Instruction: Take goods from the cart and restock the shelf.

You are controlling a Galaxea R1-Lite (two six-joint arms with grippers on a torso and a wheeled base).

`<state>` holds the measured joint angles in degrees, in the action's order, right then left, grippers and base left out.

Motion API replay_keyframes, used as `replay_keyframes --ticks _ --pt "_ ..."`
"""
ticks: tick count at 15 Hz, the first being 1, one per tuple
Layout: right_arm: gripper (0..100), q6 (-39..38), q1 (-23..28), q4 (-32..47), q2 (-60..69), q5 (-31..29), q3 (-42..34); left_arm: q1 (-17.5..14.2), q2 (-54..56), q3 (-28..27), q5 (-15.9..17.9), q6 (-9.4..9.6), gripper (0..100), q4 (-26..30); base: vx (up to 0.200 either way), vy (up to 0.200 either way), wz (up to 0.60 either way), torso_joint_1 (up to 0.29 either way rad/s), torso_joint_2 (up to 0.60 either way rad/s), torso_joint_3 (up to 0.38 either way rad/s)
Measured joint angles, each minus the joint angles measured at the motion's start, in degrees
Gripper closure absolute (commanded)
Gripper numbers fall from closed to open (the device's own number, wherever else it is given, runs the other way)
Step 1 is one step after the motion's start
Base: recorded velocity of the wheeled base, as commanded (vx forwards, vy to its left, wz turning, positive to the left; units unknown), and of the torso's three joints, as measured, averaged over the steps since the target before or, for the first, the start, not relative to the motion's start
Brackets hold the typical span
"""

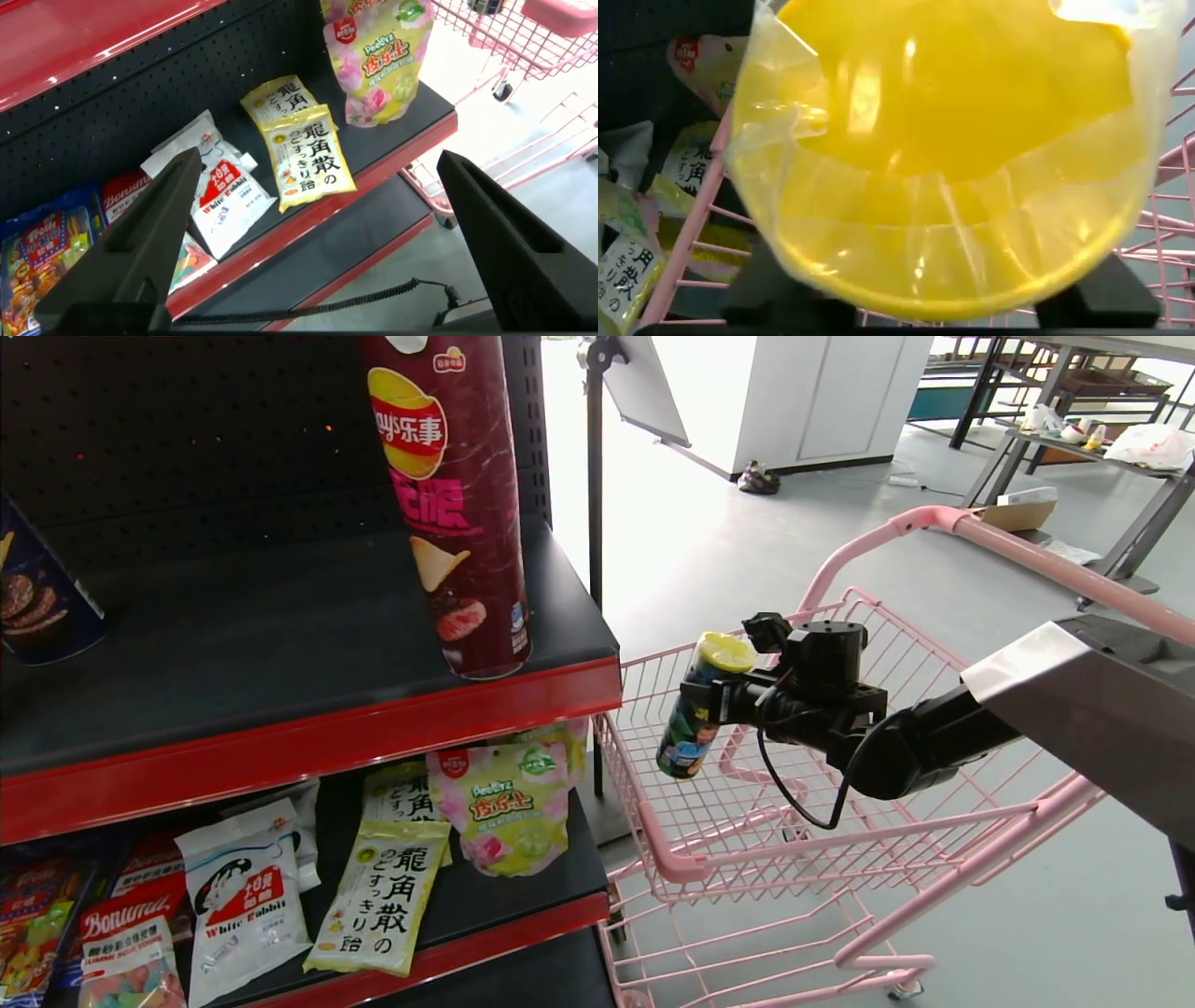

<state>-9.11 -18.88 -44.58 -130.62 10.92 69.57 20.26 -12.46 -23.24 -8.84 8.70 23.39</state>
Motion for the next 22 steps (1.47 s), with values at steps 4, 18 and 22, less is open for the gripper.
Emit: replay_keyframes --ticks 4,18,22 --pt "100 0.0 -0.2 -0.4 -0.3 -0.5 0.0 0.0 -0.1 -0.1 0.0 -0.01 0 0.0 0.0 0.0 0.0 0.0 0.0 0.0" --pt "100 13.8 9.0 28.9 56.1 -7.5 -22.2 0.0 -2.1 -0.5 -0.1 0.4 0 -0.1 0.0 0.0 0.0 0.0 0.0 0.0" --pt "100 16.8 13.9 46.0 78.1 -10.2 -32.1 0.0 -3.8 -0.6 -0.3 0.4 0 -0.2 0.0 0.0 0.0 0.0 0.0 0.0"
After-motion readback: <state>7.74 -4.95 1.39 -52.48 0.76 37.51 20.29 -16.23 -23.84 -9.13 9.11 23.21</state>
